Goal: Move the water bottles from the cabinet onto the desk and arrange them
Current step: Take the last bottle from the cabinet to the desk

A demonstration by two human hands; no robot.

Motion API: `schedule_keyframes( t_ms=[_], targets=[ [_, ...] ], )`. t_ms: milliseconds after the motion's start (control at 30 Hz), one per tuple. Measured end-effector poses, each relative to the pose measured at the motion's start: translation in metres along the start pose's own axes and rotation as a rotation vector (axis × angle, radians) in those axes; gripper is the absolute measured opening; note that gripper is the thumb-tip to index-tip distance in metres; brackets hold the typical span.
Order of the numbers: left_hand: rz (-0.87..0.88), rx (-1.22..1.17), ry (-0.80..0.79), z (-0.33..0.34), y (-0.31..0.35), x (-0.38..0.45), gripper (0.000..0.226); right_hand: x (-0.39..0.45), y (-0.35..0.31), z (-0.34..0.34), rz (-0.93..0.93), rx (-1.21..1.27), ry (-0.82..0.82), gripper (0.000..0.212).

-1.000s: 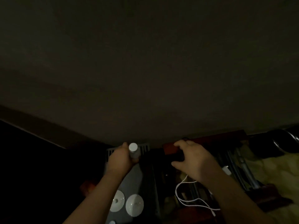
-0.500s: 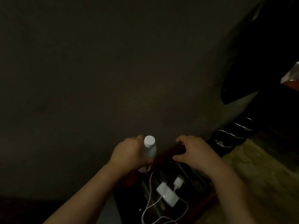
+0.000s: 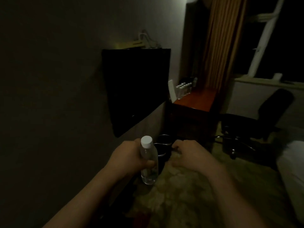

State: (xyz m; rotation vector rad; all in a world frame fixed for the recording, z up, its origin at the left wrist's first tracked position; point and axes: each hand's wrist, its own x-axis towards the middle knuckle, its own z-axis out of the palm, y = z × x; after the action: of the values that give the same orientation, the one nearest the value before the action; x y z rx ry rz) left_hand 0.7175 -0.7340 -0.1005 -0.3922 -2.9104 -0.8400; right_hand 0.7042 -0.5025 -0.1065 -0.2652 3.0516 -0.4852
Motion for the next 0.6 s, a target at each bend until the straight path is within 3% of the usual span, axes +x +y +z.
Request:
schedule_keyframes(
  t_ms=[267,600],
  targets=[
    [0.183,-0.06,-0.043,0.062,0.096,0.112,0.042,0.009,0.132,-0.045,0.214,0.027,0.122,0.066],
    [0.31,-0.108,-0.065,0.124,0.141,0.289,0.04,0.112,0.248,-0.093,0.315,0.133,0.149,0.069]
  ],
)
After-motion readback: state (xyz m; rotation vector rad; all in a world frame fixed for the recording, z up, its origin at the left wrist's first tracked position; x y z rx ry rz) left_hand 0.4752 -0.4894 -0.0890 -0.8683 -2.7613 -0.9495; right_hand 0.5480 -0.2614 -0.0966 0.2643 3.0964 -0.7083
